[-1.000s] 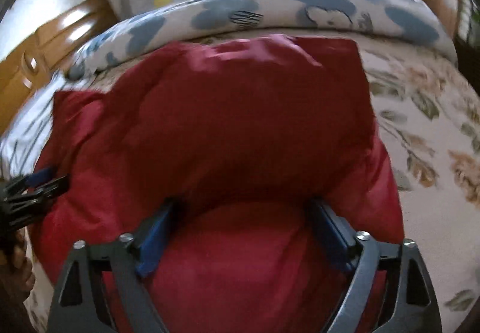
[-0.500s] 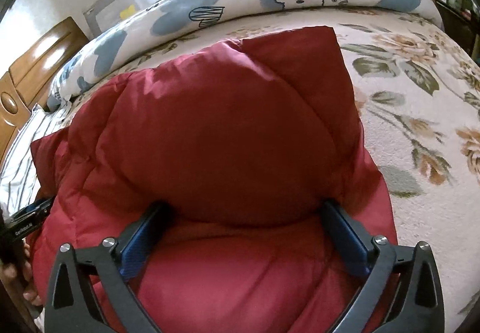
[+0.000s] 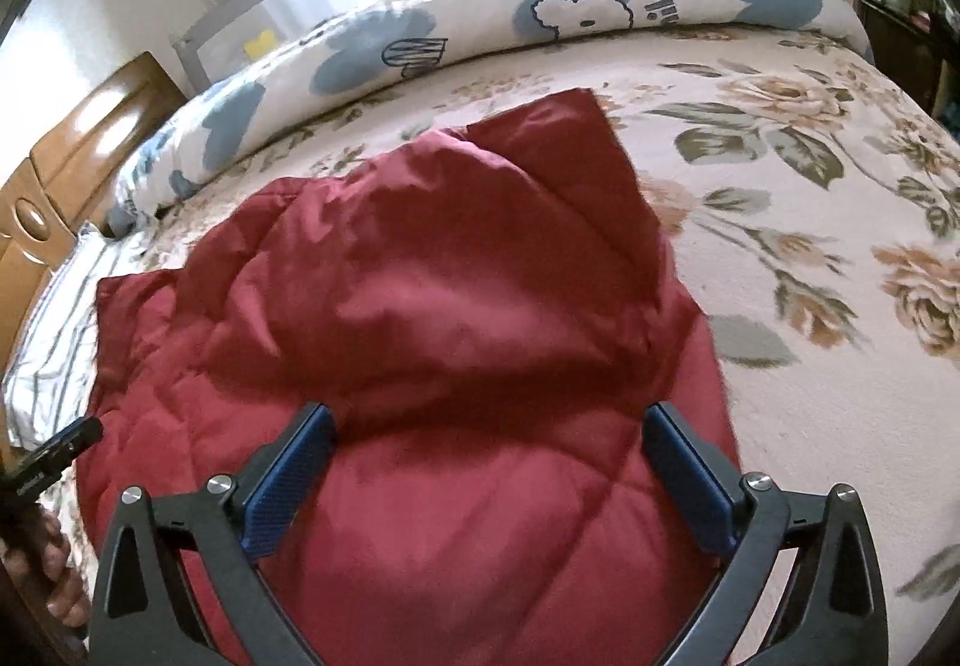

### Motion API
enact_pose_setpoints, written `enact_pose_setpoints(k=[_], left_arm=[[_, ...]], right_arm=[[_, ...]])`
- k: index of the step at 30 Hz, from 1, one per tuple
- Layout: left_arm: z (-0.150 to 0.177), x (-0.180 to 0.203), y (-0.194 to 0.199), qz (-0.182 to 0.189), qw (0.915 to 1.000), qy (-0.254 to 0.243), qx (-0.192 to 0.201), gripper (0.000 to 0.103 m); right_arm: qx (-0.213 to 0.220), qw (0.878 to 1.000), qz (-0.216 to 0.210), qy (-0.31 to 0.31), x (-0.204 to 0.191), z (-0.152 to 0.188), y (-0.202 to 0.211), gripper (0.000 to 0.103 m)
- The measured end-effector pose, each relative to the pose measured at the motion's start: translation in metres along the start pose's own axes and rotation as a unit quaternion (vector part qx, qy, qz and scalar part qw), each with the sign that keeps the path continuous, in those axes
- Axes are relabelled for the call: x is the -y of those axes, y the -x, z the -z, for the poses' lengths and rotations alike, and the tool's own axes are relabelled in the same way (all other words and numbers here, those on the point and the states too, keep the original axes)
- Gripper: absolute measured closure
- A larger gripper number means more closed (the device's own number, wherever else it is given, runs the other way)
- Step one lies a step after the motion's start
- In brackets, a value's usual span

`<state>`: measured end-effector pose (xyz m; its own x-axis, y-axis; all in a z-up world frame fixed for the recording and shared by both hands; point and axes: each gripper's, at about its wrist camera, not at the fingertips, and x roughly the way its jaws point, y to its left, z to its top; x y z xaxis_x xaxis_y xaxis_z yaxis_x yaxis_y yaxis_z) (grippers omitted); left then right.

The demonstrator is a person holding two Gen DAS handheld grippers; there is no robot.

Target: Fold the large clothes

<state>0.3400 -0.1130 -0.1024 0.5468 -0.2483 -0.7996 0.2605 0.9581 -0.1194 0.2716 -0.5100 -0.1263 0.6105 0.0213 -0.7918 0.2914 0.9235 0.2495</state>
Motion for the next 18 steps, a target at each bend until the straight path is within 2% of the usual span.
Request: enact_pose_setpoints(k=[6,12,18], left_arm=[[0.011,-0.023,0.01,-0.004,0.9997,0.023,0.006,0.028],[0.017,-0.05,0.011,0.005,0.9985,0.053,0.008,0.028],[0.022,-0.082,0.0,0.051,0.9921,0.114,-0.008,0.028]], right_arm=[[-0.003,1.0,0.009,0.015,0.006,0.012,0.019,0.001],[-0.008,1.0,0.004,0.0,0.024,0.021,0.03,0.001],[-0.026,0.999,-0.02,-0.042,0.05,0.027,0.029,0.001]])
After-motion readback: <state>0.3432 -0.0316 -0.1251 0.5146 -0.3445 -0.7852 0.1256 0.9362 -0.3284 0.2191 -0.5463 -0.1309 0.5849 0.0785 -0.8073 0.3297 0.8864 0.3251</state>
